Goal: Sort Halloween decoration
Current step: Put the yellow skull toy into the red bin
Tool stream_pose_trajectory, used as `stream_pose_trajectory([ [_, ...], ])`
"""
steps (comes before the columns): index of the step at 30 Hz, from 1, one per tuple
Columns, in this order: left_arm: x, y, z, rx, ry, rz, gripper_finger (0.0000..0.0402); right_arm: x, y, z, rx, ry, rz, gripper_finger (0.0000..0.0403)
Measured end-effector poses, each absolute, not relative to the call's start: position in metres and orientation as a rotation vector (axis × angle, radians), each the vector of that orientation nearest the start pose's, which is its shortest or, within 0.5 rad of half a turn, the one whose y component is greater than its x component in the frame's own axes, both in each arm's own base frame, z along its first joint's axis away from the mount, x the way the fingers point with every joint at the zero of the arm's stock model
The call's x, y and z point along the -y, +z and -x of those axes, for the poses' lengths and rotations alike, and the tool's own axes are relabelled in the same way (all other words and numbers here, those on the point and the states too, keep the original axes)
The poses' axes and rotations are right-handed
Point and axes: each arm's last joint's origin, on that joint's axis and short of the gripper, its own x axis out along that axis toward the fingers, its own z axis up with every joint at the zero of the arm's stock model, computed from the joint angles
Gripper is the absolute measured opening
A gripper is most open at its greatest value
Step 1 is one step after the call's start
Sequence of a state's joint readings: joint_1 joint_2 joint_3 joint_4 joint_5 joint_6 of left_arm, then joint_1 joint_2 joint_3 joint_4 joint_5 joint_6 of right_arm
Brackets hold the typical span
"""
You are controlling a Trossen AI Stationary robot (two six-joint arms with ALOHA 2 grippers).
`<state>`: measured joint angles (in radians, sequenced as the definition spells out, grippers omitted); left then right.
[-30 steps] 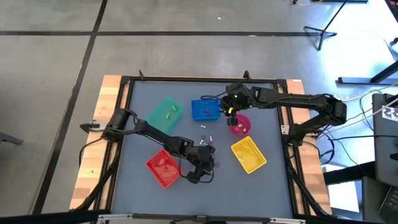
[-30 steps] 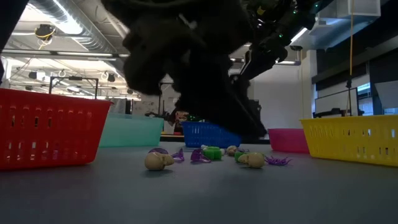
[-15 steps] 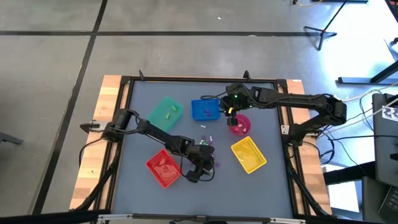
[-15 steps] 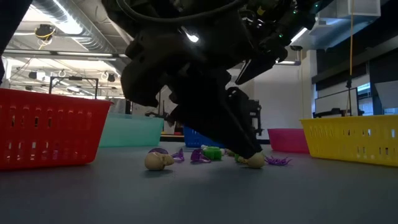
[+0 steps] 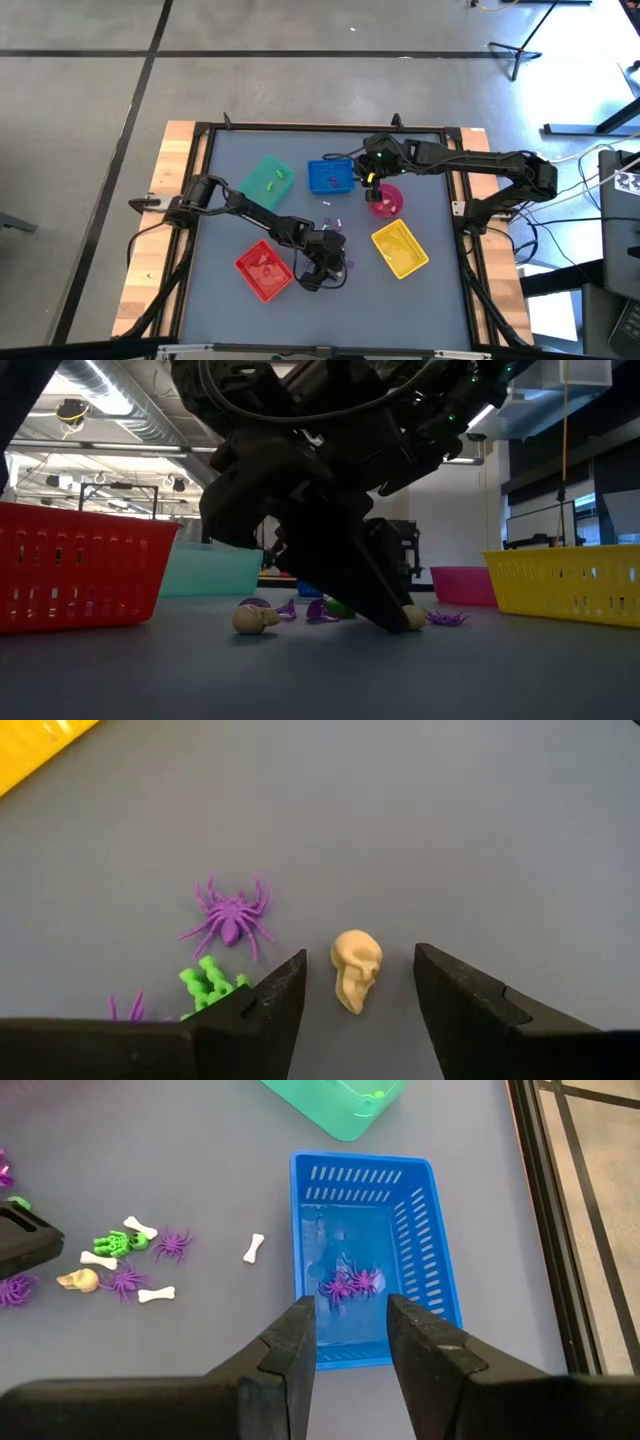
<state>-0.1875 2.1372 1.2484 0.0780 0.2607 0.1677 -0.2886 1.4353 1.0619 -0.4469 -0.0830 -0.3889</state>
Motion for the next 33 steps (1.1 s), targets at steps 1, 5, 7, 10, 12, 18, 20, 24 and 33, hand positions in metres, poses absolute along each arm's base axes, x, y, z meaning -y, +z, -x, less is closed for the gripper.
stream_pose_trajectory([
  [1,0.0872,0.1045,-0.4197,-0.779,-0.490,-0.126,0.0171,0.0831,0.2609,-0.2885,-0.831,-0.034,0.215,0.0124],
  [5,0.0871,0.1043,-0.4198,-0.780,-0.487,-0.127,0.0157,0.0830,0.2610,-0.2885,-0.830,-0.034,0.215,0.0124],
  [7,0.0869,0.1043,-0.4198,-0.780,-0.484,-0.128,0.0146,0.0830,0.2609,-0.2885,-0.831,-0.034,0.215,0.0124],
  [10,0.0869,0.1043,-0.4198,-0.780,-0.483,-0.129,0.0129,0.0831,0.2610,-0.2885,-0.830,-0.034,0.215,0.0124],
  [12,0.0869,0.1043,-0.4198,-0.781,-0.483,-0.129,0.0120,0.0831,0.2610,-0.2885,-0.830,-0.034,0.215,0.0124],
  [18,0.0868,0.1042,-0.4197,-0.782,-0.483,-0.129,0.0103,0.0830,0.2610,-0.2886,-0.830,-0.033,0.215,0.0124],
  [20,0.0868,0.1042,-0.4197,-0.782,-0.483,-0.129,0.0100,0.0830,0.2610,-0.2886,-0.830,-0.033,0.215,0.0124],
  [24,0.0870,0.1042,-0.4196,-0.782,-0.484,-0.129,0.0096,0.0830,0.2610,-0.2886,-0.830,-0.033,0.215,0.0124],
  [33,0.0870,0.1042,-0.4196,-0.782,-0.484,-0.129,0.0083,0.0830,0.2610,-0.2886,-0.830,-0.033,0.215,0.0124],
])
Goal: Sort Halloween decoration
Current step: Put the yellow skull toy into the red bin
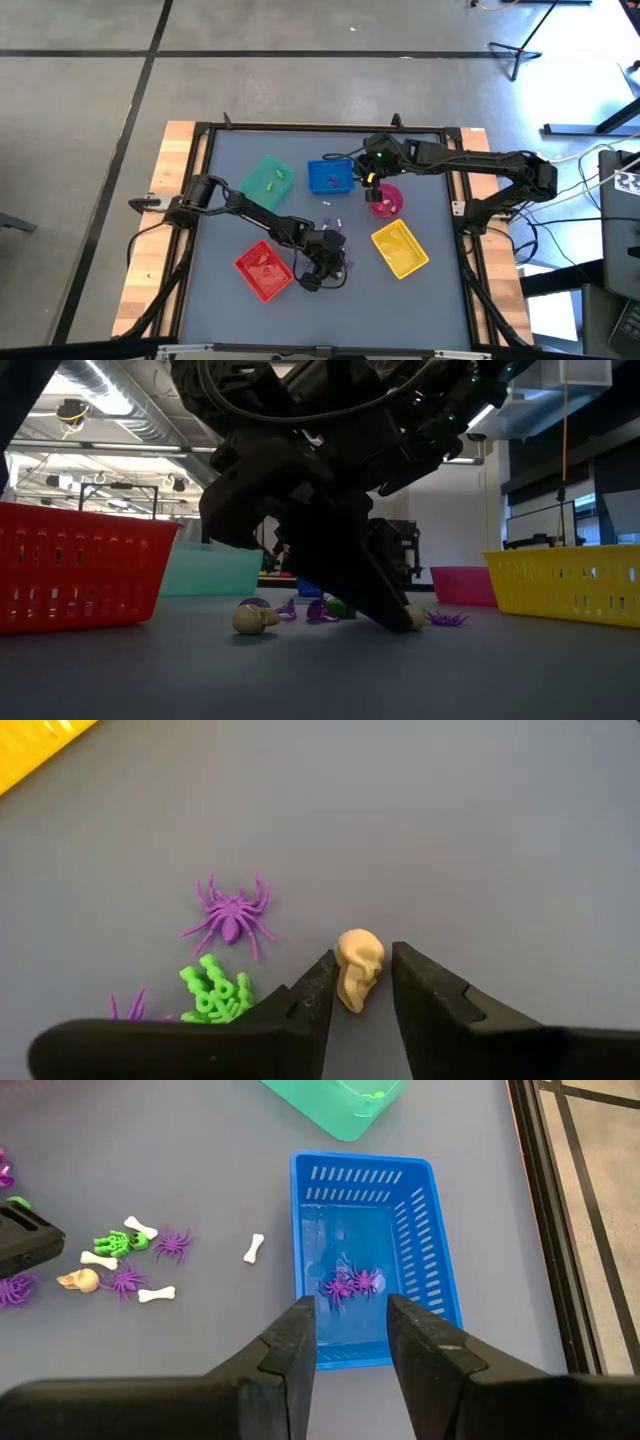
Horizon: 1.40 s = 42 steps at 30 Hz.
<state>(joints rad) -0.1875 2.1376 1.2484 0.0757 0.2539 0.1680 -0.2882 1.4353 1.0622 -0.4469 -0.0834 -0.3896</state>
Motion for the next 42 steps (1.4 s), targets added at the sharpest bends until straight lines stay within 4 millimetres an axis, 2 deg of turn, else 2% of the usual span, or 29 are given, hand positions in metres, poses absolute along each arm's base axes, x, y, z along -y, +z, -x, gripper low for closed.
stream_pose_trajectory([
  [12,0.087,0.104,-0.420,-0.782,-0.484,-0.129,0.0053,0.083,0.261,-0.289,-0.830,-0.033,0.215,0.0124],
  [30,0.085,0.110,-0.422,-0.773,-0.454,-0.098,0.0049,0.084,0.262,-0.289,-0.836,-0.048,0.230,0.0124],
  [36,0.084,0.132,-0.438,-0.696,-0.426,-0.114,0.0049,0.085,0.285,-0.293,-0.800,-0.058,0.239,0.0124],
  [42,0.065,0.152,-0.453,-0.673,-0.357,-0.270,0.0049,0.086,0.326,-0.294,-0.764,-0.067,0.251,0.0124],
])
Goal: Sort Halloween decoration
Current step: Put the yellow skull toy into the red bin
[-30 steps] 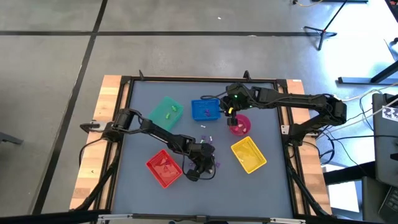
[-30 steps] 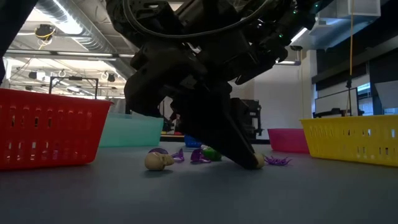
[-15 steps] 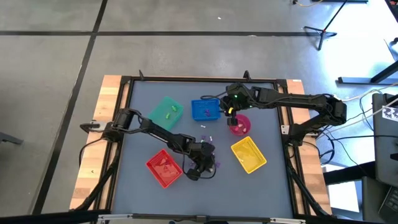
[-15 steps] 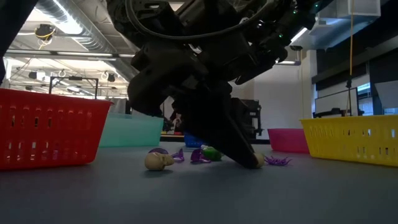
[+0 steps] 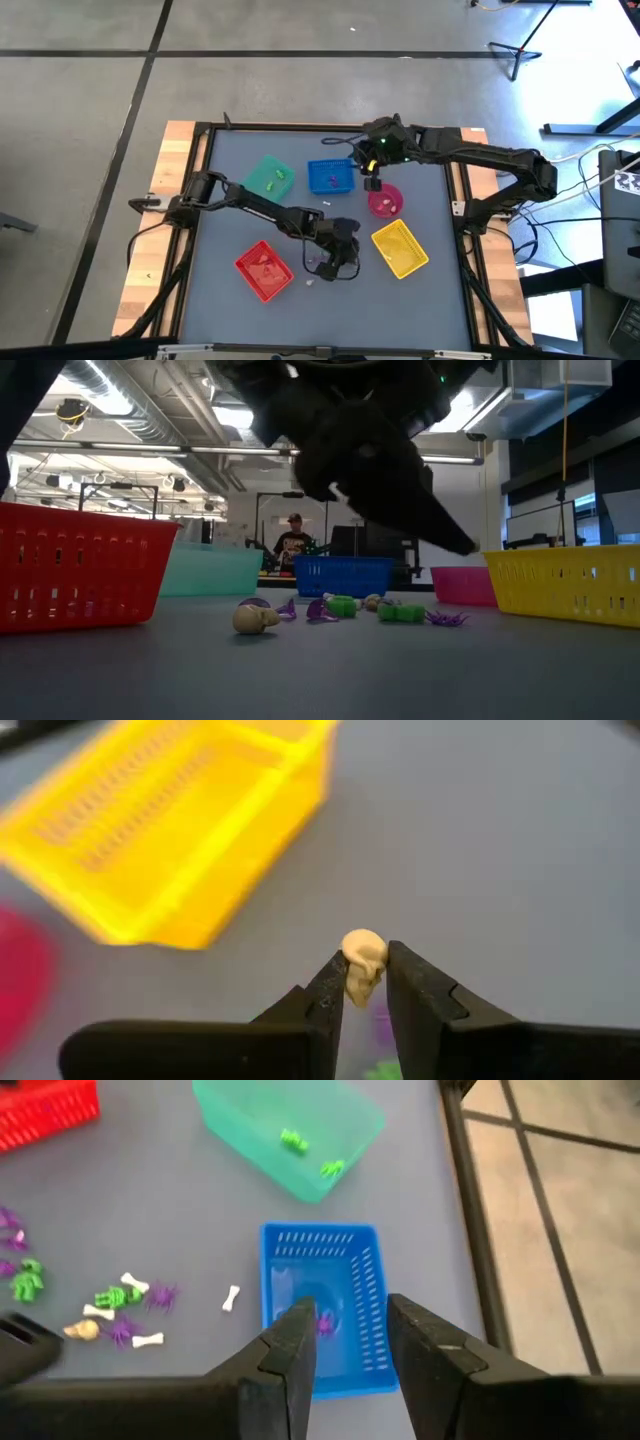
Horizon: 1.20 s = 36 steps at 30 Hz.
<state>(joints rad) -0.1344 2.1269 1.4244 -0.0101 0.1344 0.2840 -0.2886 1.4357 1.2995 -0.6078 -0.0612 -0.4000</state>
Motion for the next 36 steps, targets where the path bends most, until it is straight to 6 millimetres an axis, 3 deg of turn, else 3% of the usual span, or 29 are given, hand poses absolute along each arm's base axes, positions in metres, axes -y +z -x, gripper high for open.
stream_pose_trajectory([
  [9,-0.003,0.191,-0.478,-0.588,-0.036,-0.385,0.0049,0.084,0.384,-0.290,-0.663,-0.090,0.274,0.0124],
  [17,-0.058,0.206,-0.485,-0.404,0.017,-0.286,0.0049,0.084,0.398,-0.289,-0.618,-0.101,0.285,0.0124],
  [21,-0.067,0.197,-0.489,-0.377,0.016,-0.220,0.0049,0.084,0.398,-0.289,-0.617,-0.101,0.285,0.0124],
  [28,-0.066,0.173,-0.495,-0.399,0.044,-0.227,0.0049,0.084,0.399,-0.290,-0.612,-0.102,0.286,0.0124],
  [36,-0.066,0.174,-0.497,-0.368,0.065,-0.152,0.0098,0.084,0.399,-0.290,-0.612,-0.102,0.286,0.0124],
])
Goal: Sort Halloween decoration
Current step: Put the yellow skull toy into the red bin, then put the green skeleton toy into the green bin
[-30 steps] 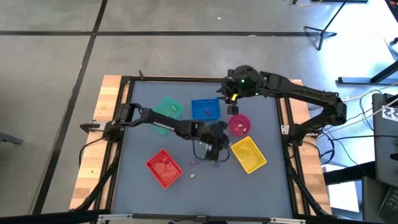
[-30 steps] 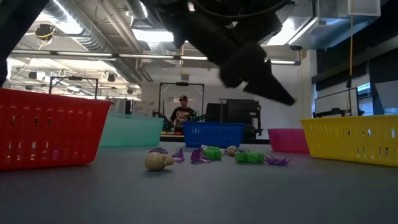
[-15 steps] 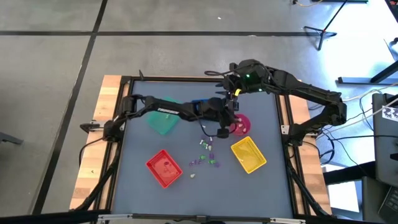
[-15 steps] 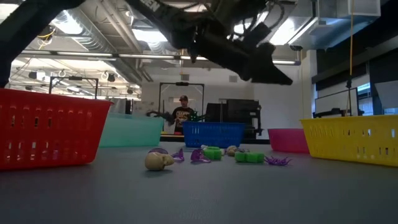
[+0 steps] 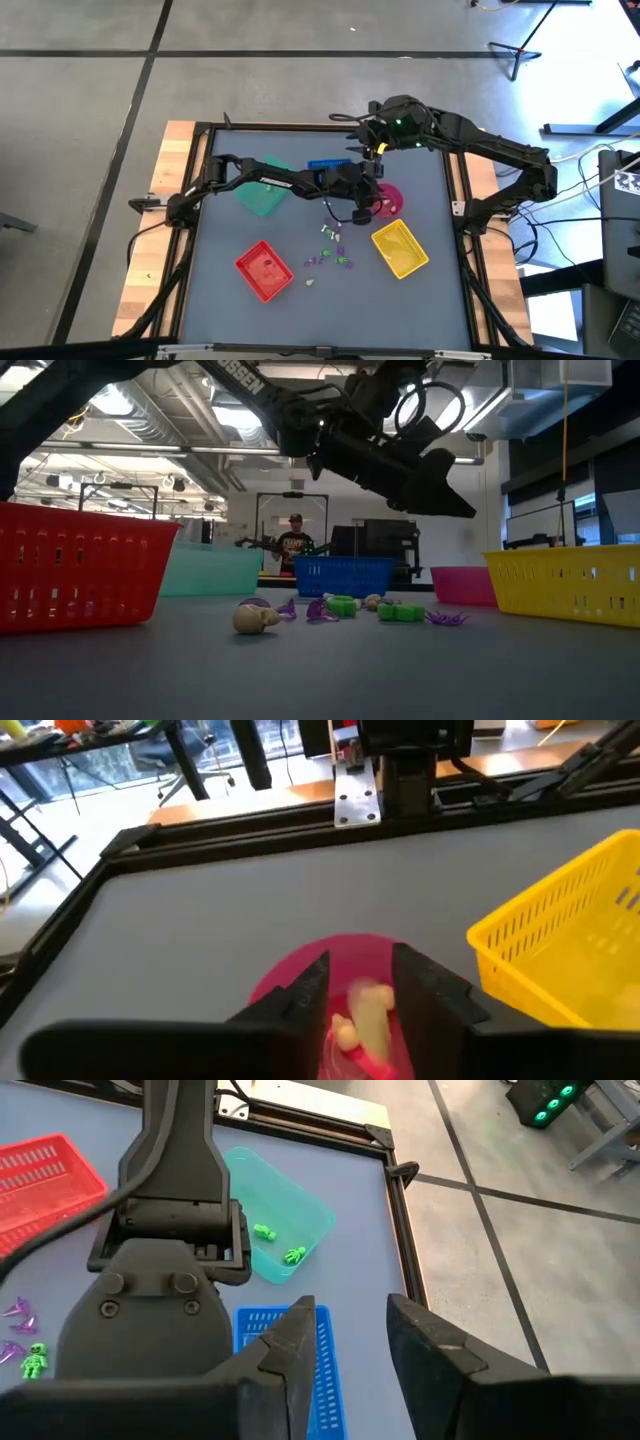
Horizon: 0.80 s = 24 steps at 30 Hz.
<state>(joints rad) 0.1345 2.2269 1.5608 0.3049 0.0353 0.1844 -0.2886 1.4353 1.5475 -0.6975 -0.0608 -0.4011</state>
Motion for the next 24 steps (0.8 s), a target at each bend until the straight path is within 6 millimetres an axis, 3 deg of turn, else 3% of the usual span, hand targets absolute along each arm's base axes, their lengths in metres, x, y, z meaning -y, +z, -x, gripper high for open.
stream_pose_trajectory([
  [8,-0.065,0.177,-0.498,-0.344,0.065,-0.155,0.0145,0.084,0.398,-0.290,-0.614,-0.102,0.286,0.0124],
  [17,-0.064,0.202,-0.492,-0.321,0.066,-0.156,0.0148,0.084,0.397,-0.289,-0.630,-0.098,0.282,0.0124],
  [24,-0.061,0.223,-0.473,-0.472,0.037,-0.138,0.0148,0.084,0.395,-0.287,-0.655,-0.100,0.280,0.0124],
])
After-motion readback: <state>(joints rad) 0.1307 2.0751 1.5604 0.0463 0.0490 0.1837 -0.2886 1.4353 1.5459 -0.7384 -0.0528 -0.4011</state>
